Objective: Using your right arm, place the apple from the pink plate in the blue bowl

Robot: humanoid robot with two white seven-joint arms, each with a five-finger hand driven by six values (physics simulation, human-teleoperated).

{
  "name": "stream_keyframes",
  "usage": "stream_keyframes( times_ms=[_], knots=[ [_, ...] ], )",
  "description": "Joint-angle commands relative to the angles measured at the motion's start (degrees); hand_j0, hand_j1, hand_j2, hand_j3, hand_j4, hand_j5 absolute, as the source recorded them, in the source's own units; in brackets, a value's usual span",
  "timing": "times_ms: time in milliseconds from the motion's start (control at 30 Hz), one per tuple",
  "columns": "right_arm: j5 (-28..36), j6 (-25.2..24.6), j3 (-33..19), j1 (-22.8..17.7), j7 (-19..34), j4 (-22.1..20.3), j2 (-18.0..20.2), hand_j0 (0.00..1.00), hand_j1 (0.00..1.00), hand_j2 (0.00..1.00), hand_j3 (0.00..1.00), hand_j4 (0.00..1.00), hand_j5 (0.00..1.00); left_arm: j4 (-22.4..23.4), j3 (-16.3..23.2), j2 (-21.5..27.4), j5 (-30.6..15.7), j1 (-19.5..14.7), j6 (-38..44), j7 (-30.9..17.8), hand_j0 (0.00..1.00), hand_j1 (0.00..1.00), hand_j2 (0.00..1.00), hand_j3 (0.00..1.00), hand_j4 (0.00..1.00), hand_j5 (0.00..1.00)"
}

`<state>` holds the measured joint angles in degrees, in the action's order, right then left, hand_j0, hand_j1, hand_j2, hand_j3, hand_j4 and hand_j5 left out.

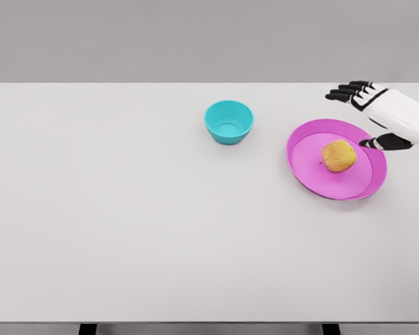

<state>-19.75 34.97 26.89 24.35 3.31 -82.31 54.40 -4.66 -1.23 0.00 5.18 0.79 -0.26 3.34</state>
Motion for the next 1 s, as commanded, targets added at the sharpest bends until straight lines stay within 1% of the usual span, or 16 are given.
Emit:
stream_keyframes(
  times_ms=[0,67,100,133,200,233,267,300,433,533,633,700,800,867,900,967],
  knots=[
    [0.41,0.03,0.0,0.0,0.03,-0.22,0.18,1.0,1.0,1.0,1.0,1.0,1.0,0.0,0.0,0.0,0.01,0.0,0.0,0.0,1.0,1.0,1.0,1.0,1.0,1.0],
    [0.5,0.03,-0.96,-0.09,0.03,0.31,0.7,1.0,1.0,1.0,1.0,1.0,1.0,0.0,0.0,0.0,0.01,0.0,0.0,0.0,1.0,1.0,1.0,1.0,1.0,1.0],
    [0.5,0.03,-0.96,-0.7,0.03,2.33,0.7,1.0,1.0,1.0,1.0,1.0,1.0,0.0,0.0,0.0,0.01,0.0,0.0,0.0,1.0,1.0,1.0,1.0,1.0,1.0],
    [0.41,0.03,-0.88,-0.79,0.38,2.42,0.7,1.0,1.0,1.0,1.0,1.0,1.0,0.0,0.0,0.0,0.01,0.0,0.0,0.0,1.0,1.0,1.0,1.0,1.0,1.0],
    [0.5,0.03,-2.01,-0.09,13.38,1.98,0.88,1.0,1.0,1.0,1.0,1.0,1.0,0.0,0.0,0.0,0.01,0.0,0.0,0.0,1.0,1.0,1.0,1.0,1.0,1.0],
    [0.59,0.03,-5.35,-0.53,20.85,1.28,0.79,1.0,1.0,1.0,1.0,1.0,1.0,0.0,0.0,0.0,0.01,0.0,0.0,0.0,1.0,1.0,1.0,1.0,1.0,1.0],
    [0.94,0.03,-6.5,-0.09,28.4,0.84,0.71,1.0,1.0,1.0,1.0,1.0,1.0,0.0,0.0,0.0,0.01,0.0,0.0,0.0,1.0,1.0,1.0,1.0,1.0,1.0],
    [0.94,0.03,-6.59,0.0,30.88,0.84,0.7,1.0,1.0,1.0,1.0,1.0,1.0,0.0,0.0,0.0,0.01,0.0,0.0,0.0,1.0,1.0,1.0,1.0,1.0,1.0],
    [0.94,0.03,-5.98,2.37,31.69,0.92,-0.09,1.0,1.0,1.0,1.0,1.0,1.0,0.0,0.0,0.0,0.01,0.0,0.0,0.0,1.0,1.0,1.0,1.0,1.0,1.0],
    [0.59,0.03,0.7,7.64,31.69,2.94,-1.93,1.0,1.0,1.0,1.0,1.0,1.0,0.0,0.0,0.0,0.01,0.0,0.0,0.0,1.0,1.0,1.0,1.0,1.0,1.0],
    [0.33,0.03,5.27,11.42,31.69,7.6,-5.09,1.0,1.0,1.0,1.0,1.0,1.0,0.0,0.0,0.0,0.01,0.0,0.0,0.0,1.0,1.0,1.0,1.0,1.0,1.0],
    [0.15,0.03,5.45,11.43,31.69,9.89,-5.27,1.0,1.0,1.0,1.0,1.0,1.0,0.0,0.0,0.0,0.01,0.0,0.0,0.0,1.0,1.0,1.0,1.0,1.0,1.0],
    [0.15,0.03,5.8,11.87,31.69,11.03,-5.27,1.0,1.0,1.0,1.0,1.0,1.0,0.0,0.0,0.0,0.01,0.0,0.0,0.0,1.0,1.0,1.0,1.0,1.0,1.0],
    [0.15,0.03,6.68,13.09,31.69,12.26,-7.11,1.0,1.0,1.0,1.0,1.0,1.0,0.0,0.0,0.0,0.01,0.0,0.0,0.0,1.0,1.0,1.0,1.0,1.0,1.0],
    [0.15,0.03,8.44,14.33,31.69,13.58,-7.38,1.0,1.0,1.0,1.0,1.0,1.0,0.0,0.0,0.0,0.01,0.0,0.0,0.0,1.0,1.0,1.0,1.0,1.0,1.0],
    [0.15,0.03,9.05,14.5,31.69,14.63,-7.99,1.0,1.0,1.0,1.0,1.0,1.0,0.0,0.0,0.0,0.01,0.0,0.0,0.0,1.0,1.0,1.0,1.0,1.0,1.0]
  ],
)
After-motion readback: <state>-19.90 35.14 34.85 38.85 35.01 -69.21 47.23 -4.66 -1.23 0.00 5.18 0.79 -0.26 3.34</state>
